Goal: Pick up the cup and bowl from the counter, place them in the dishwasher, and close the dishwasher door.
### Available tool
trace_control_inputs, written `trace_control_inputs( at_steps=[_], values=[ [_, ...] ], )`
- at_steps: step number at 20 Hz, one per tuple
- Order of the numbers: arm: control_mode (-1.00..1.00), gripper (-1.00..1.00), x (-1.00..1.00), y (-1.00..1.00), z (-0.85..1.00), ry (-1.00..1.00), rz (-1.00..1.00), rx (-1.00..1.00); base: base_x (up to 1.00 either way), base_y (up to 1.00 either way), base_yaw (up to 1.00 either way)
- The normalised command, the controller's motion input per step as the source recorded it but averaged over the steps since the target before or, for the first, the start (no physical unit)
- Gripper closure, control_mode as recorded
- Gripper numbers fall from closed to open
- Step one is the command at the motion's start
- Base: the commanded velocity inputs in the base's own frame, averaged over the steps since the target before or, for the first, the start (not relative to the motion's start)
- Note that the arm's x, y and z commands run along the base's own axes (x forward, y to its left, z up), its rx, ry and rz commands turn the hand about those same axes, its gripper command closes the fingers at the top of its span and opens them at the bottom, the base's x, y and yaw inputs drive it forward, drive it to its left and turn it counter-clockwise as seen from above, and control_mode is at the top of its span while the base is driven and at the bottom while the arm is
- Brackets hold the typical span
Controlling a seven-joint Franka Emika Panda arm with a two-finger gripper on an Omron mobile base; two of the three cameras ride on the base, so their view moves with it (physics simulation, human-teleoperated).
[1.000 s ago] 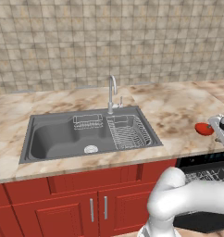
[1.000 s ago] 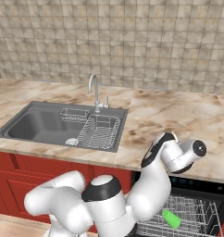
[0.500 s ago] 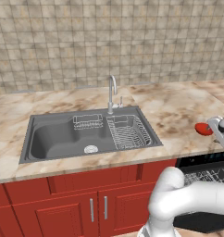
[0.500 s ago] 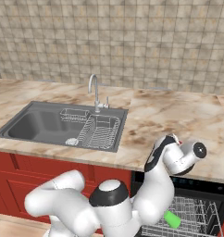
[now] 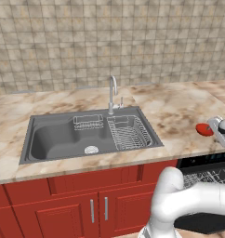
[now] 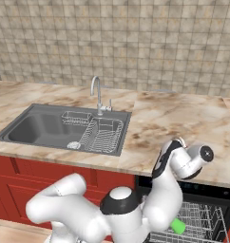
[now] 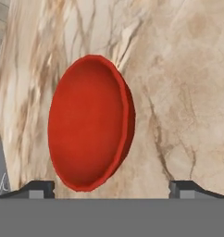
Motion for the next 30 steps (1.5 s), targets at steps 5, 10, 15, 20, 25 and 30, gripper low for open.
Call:
trace_control_inputs(
  at_steps=[5,10,15,20,25,30],
  values=[
    [-1.0,-1.0,0.23,-0.15,-0.09,0.0,0.0,0.0,0.0,0.0,0.0],
    [-1.0,1.0,0.23,-0.08,-0.17,0.0,0.0,0.0,0.0,0.0,0.0],
    [-1.0,1.0,0.12,-0.06,-0.27,0.0,0.0,0.0,0.0,0.0,0.0],
    [-1.0,1.0,0.0,-0.1,-0.25,0.0,0.0,0.0,0.0,0.0,0.0],
    [-1.0,1.0,-0.02,-0.1,-0.17,0.0,0.0,0.0,0.0,0.0,0.0],
    [-1.0,1.0,-0.37,0.0,-0.03,-0.04,0.0,0.0,0.0,0.0,0.0]
  ],
)
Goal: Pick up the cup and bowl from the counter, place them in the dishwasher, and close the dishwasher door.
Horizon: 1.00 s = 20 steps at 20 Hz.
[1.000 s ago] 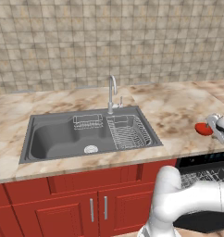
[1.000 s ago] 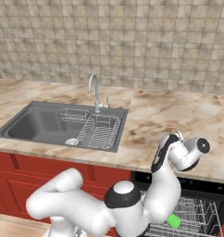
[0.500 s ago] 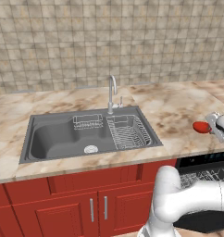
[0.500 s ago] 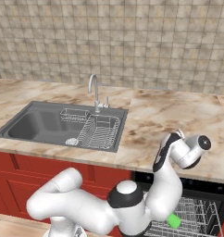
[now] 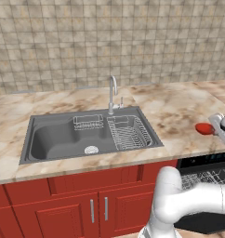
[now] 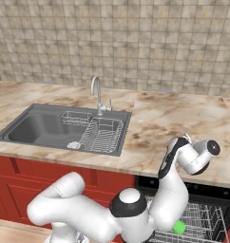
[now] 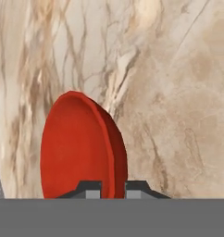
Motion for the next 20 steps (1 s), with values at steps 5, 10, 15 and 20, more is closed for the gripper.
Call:
trace_control_inputs(
  at_steps=[5,10,15,20],
  values=[
    [-1.0,1.0,-0.72,0.13,0.0,-0.09,0.0,0.0,0.0,0.0,0.0],
    [-1.0,1.0,-0.62,0.22,0.0,-0.07,0.0,0.0,0.0,0.0,0.0],
    [-1.0,1.0,-0.52,0.37,0.0,-0.07,0.0,0.0,0.0,0.0,0.0],
    [-1.0,1.0,-0.57,0.38,0.0,-0.06,0.0,0.0,0.0,0.0,0.0]
  ],
)
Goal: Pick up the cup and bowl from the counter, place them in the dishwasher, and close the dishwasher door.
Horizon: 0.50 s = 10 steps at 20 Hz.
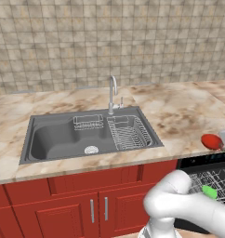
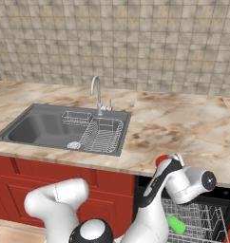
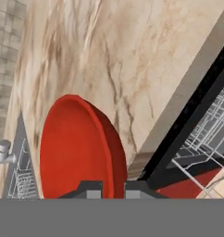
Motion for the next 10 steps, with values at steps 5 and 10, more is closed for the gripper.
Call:
trace_control_inputs(
  at_steps=[5,10],
  values=[
    [-1.0,1.0,-0.64,0.06,-0.03,-0.04,0.0,0.0,0.0,0.0,0.0],
    [-1.0,1.0,-0.57,-0.05,-0.15,-0.01,-0.02,0.0,0.0,0.0,0.0]
  ],
)
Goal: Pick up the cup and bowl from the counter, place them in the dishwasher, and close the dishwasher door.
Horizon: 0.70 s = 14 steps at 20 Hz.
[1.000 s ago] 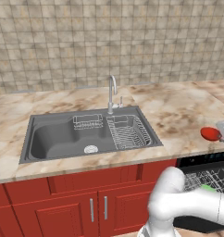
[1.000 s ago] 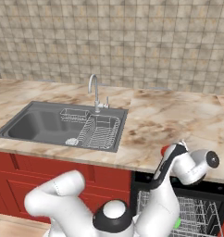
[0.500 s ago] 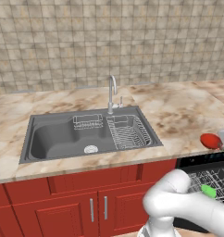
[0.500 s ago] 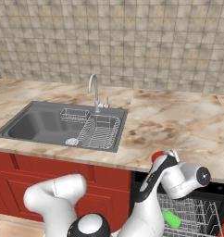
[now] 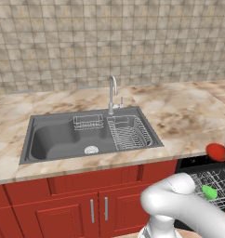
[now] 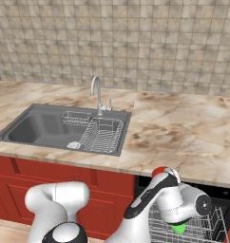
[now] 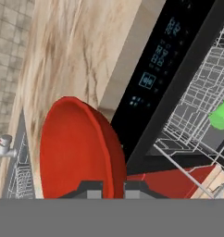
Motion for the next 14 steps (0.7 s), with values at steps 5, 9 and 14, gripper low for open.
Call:
trace_control_inputs(
  at_steps=[5,9,14],
  values=[
    [-1.0,1.0,-0.3,-0.12,-0.15,-0.01,-0.01,0.0,0.0,0.0,0.0],
    [-1.0,1.0,-0.25,-0.12,-0.16,0.0,0.0,0.0,0.0,0.0,0.0],
    [-1.0,1.0,-0.21,-0.15,-0.18,0.0,0.0,0.0,0.0,0.0,0.0]
  ],
)
